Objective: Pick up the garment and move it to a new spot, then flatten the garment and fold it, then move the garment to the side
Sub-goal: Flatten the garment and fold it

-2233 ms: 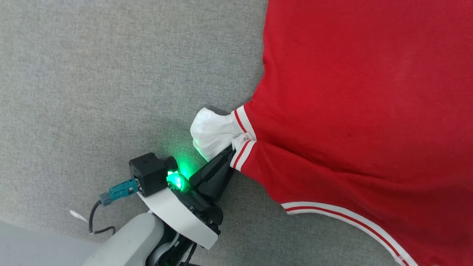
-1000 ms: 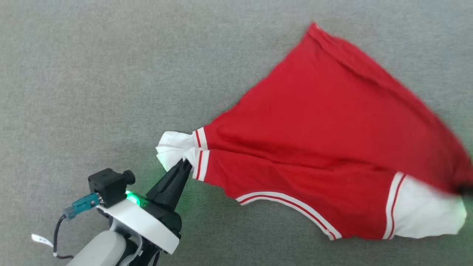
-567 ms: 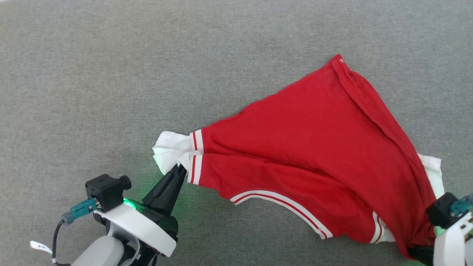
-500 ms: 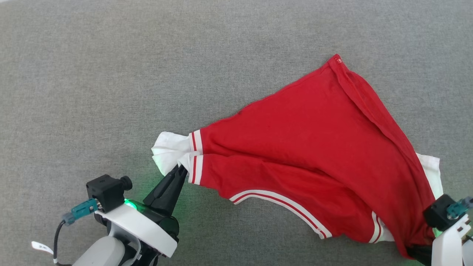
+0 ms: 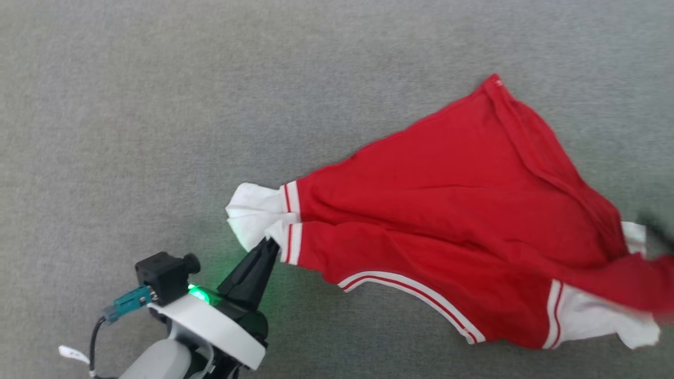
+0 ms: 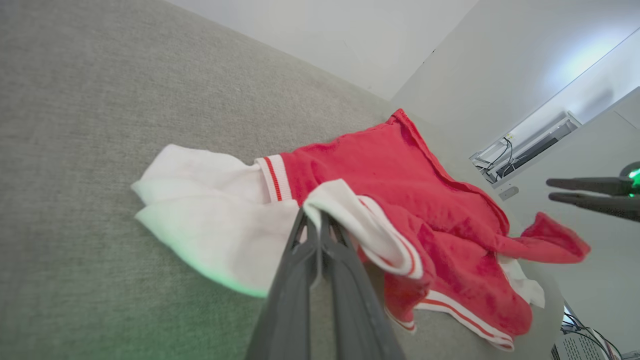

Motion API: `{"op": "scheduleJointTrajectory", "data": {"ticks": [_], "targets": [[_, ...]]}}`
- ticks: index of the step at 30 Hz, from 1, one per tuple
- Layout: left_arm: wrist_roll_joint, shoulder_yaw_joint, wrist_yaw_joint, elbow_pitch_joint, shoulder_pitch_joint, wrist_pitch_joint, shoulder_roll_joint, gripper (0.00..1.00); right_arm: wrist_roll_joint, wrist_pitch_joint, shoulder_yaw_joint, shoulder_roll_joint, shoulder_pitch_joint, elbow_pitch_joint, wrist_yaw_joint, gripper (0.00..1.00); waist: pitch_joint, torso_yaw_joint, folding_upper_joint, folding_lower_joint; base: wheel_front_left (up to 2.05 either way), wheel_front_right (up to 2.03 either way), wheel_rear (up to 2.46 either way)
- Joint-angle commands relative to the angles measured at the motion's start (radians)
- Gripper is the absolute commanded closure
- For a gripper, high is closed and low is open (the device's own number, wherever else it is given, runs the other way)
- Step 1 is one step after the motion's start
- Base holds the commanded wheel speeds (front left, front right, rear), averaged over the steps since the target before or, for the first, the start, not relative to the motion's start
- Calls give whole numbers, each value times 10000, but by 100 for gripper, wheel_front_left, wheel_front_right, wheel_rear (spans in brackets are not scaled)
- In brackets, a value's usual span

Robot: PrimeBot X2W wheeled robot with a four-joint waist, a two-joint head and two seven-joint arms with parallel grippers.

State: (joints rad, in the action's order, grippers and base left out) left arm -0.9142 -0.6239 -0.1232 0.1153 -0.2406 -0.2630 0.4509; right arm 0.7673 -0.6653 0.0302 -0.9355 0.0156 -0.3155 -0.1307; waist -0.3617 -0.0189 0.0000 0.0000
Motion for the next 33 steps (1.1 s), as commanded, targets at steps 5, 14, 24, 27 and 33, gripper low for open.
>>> {"op": "scheduleJointTrajectory", "data": {"ticks": [5, 14, 24, 27, 33], "targets": [[194, -242, -74, 88, -506, -17, -363, 100, -585, 442, 290, 758, 2766, 346, 1, 0, -548, -603, 0, 0, 0, 0, 0], [270, -669, -78, 101, -1093, -17, -870, 100, -1472, 234, 3881, 1428, 6943, 3627, 2, 0, -1210, -1478, 0, 0, 0, 0, 0], [274, -770, -80, 147, -1258, -17, -1223, 100, -671, -1111, 7021, 1172, 8302, 5867, -12, 0, -1443, -1942, 0, 0, 0, 0, 0], [262, -704, -80, 218, -1206, -18, -1213, 100, -115, -1169, 7567, 986, 8446, 5927, -33, 100, -1411, -1928, 0, 0, 0, 0, 0], [49, -704, -81, 490, -1369, -18, -1055, 100, 529, 7, 7463, 1129, 9164, 6245, 2, 100, -1103, -1648, 0, 0, 0, 0, 0]]}}
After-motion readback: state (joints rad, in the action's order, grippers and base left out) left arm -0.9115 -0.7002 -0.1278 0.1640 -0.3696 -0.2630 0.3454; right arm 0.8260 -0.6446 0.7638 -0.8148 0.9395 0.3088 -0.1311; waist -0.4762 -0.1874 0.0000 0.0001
